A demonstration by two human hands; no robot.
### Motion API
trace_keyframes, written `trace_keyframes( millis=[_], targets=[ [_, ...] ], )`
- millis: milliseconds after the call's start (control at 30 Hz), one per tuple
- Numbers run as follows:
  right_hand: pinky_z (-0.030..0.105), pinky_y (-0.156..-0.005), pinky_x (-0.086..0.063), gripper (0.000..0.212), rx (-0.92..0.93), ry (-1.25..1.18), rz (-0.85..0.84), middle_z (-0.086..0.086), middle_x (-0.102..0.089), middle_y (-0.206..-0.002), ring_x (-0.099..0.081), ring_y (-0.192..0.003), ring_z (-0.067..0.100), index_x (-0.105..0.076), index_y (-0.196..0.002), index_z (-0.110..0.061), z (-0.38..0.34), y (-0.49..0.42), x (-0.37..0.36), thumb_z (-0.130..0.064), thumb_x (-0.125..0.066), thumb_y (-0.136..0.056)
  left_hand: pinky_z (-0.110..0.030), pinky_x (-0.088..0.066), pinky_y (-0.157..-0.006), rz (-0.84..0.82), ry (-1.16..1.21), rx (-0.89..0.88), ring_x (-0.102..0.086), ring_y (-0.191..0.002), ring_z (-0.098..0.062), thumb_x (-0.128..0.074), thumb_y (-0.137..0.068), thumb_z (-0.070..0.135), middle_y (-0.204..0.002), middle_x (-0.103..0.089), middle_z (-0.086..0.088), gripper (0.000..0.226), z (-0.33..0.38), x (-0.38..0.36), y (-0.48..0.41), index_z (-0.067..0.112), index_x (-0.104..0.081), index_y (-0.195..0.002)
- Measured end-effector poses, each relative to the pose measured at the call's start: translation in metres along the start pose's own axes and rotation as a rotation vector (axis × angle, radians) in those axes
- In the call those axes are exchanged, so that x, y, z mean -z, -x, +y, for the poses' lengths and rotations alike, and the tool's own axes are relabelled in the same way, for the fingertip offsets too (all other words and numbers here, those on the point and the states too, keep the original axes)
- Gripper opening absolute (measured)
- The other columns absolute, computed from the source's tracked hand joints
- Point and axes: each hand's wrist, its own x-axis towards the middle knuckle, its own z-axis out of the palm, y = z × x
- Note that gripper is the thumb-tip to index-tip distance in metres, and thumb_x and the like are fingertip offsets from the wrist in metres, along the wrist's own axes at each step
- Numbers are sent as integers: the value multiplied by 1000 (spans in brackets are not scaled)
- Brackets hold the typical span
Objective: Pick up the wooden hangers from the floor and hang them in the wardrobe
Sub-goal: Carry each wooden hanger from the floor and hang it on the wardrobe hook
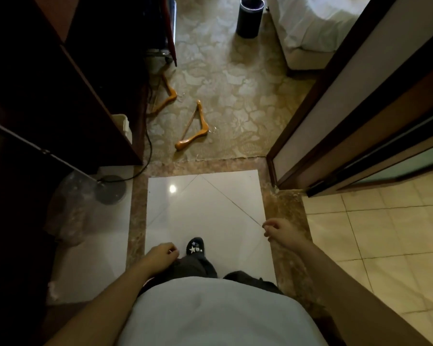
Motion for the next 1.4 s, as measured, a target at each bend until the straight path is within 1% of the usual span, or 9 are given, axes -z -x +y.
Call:
trace_keyframes(
  millis=[67,300,533,700,800,900,1100,1267,1400],
  targets=[
    [17,-69,-48,27,12,-39,41,11,-62,-105,-58,-89,16,-59,-117,-3,-26,-25,12,-12,-44,-97,-30,-44,-86,18,-25,-24,-55,-95,-21,-45,-96,23,-111,-62,-12,25,10,37,-21,7,-60,-108],
    [14,-66,-45,25,-104,-65,4,5,-60,-100,-57,-86,12,-58,-117,-7,-56,-81,43,-16,-43,-98,-30,-45,-86,-9,-51,-73,-55,-95,-20,-43,-97,23,-112,-61,-12,27,61,131,-83,7,-58,-113],
    [12,-56,-41,25,-231,5,-101,9,-59,-102,-54,-78,8,-59,-113,-4,-59,-153,78,-14,-42,-99,-41,-50,-90,116,85,-121,-61,-97,-28,-45,-96,22,-104,-64,-13,22,143,217,-163,11,-61,-107],
    [13,-57,-42,21,-228,18,-111,9,-61,-100,-58,-83,15,-62,-106,-9,-91,-230,145,-15,-43,-97,-42,-50,-83,150,173,-88,-61,-92,-33,-46,-96,18,-101,-64,-20,15,204,266,-217,23,-54,-85],
    [16,-66,-46,25,-145,82,-153,11,-61,-109,-56,-88,16,-61,-112,-7,-136,-282,193,-14,-42,-97,-44,-50,-86,153,194,-46,-62,-96,-34,-46,-95,19,-100,-65,-19,11,235,288,-243,19,-56,-91],
    [33,-84,-51,27,-82,109,-147,14,-62,-110,-60,-96,24,-60,-114,-3,-183,-337,233,-14,-42,-97,-43,-50,-85,159,261,-34,-62,-94,-33,-46,-95,19,-97,-64,-17,12,260,305,-266,21,-57,-89],
    [39,-89,-49,28,29,100,-167,13,-63,-98,-59,-92,24,-60,-116,-3,-271,-420,279,-15,-44,-97,-30,-46,-77,98,332,90,-60,-89,-23,-45,-96,20,-98,-64,-12,12,261,318,-298,17,-57,-94],
    [38,-87,-51,27,45,100,-214,12,-63,-101,-61,-97,26,-59,-116,-4,-321,-473,284,-14,-43,-97,-36,-47,-83,71,358,193,-60,-90,-26,-46,-96,17,-97,-64,-13,13,244,347,-334,13,-58,-91],
    [35,-77,-47,27,-26,146,-257,20,-61,-89,-56,-82,25,-60,-108,9,-346,-514,278,-9,-44,-95,-34,-46,-79,32,391,212,-58,-86,-26,-45,-96,17,-92,-62,-16,16,241,394,-381,9,-57,-89]
  ],
)
